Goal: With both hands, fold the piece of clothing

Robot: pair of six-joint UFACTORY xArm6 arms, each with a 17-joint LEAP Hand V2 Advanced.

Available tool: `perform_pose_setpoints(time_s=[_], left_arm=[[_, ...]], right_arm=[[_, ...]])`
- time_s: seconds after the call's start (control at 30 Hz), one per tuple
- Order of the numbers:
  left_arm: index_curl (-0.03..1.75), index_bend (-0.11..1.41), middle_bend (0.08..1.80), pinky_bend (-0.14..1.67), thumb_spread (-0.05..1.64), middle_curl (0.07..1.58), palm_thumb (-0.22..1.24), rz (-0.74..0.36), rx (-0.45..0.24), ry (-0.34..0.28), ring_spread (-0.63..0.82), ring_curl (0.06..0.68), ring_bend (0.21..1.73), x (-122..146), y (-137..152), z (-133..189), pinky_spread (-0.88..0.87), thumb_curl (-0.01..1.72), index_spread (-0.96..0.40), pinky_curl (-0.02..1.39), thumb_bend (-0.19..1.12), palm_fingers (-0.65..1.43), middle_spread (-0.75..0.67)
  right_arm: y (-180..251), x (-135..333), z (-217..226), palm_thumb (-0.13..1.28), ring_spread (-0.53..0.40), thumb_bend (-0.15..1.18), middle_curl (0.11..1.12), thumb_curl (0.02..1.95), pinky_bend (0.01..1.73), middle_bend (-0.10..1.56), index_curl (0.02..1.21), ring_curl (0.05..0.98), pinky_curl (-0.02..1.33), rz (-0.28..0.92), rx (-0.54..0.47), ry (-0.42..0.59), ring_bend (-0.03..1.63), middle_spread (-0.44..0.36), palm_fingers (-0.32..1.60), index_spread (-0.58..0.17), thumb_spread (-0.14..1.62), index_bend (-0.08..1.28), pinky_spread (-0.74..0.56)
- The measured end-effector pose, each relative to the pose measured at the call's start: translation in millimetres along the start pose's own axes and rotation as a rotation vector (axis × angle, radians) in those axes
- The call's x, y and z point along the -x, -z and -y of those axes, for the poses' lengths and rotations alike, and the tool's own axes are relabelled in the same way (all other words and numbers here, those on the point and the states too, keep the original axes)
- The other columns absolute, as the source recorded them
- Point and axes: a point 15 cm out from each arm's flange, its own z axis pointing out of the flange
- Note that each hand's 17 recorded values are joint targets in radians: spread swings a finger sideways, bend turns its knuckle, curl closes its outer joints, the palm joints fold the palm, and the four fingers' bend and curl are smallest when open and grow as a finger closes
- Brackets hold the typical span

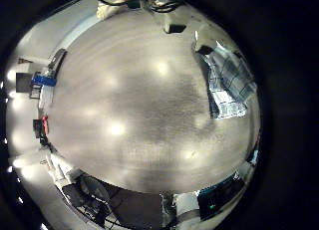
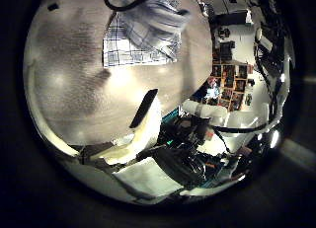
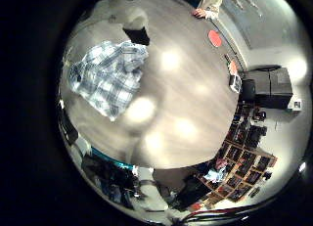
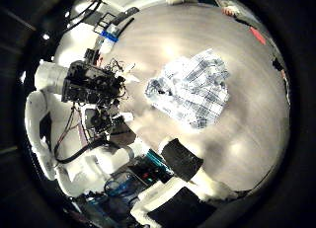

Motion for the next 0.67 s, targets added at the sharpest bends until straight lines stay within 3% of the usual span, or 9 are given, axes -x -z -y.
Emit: perform_pose_setpoints(time_s=[0.13, 0.3, 0.43, 0.67], left_arm=[[0.5, 0.22, 0.18, 0.26, 1.18, 0.31, 0.23, 0.003, -0.006, -0.006, 0.13, 0.201, 0.67, -7.3, 7.7, -6.7, 0.2, 0.27, -0.14, 0.4, -0.02, 0.32, 0.09], [0.5, 0.22, 0.18, 0.26, 1.18, 0.31, 0.22, 0.01, -0.017, -0.007, 0.13, 0.199, 0.67, -24.8, 18.8, -12.0, 0.19, 0.27, -0.14, 0.4, -0.02, 0.33, 0.08], [0.5, 0.22, 0.18, 0.25, 1.17, 0.31, 0.22, 0.013, -0.025, 0.017, 0.12, 0.197, 0.68, -45.6, 28.4, -8.6, 0.19, 0.27, -0.15, 0.39, -0.02, 0.35, 0.08], [0.51, 0.22, 0.18, 0.25, 1.17, 0.32, 0.22, 0.022, -0.016, 0.083, 0.12, 0.194, 0.68, -79.7, 44.0, -8.1, 0.18, 0.27, -0.16, 0.4, -0.02, 0.35, 0.07]], right_arm=[[18.9, -2.6, -16.7, 0.53, 0.133, -0.02, 0.33, 0.44, 0.82, 0.29, 0.32, 0.266, 0.46, -0.002, -0.004, -0.007, 0.79, -0.151, 0.07, -0.454, 1.16, 0.17, 0.45], [29.3, -24.0, -65.1, 0.53, 0.126, -0.02, 0.33, 0.43, 0.78, 0.28, 0.32, 0.252, 0.43, -0.001, 0.111, -0.058, 0.76, -0.151, 0.08, -0.438, 1.17, 0.18, 0.46], [39.1, -52.4, -113.3, 0.52, 0.109, -0.02, 0.33, 0.4, 0.74, 0.26, 0.32, 0.241, 0.4, 0.005, 0.2, -0.106, 0.73, -0.152, 0.09, -0.432, 1.21, 0.17, 0.46], [33.5, -80.5, -153.4, 0.5, 0.101, -0.02, 0.33, 0.37, 0.69, 0.24, 0.32, 0.222, 0.36, 0.015, 0.233, -0.092, 0.68, -0.116, 0.12, -0.421, 1.26, 0.18, 0.45]])
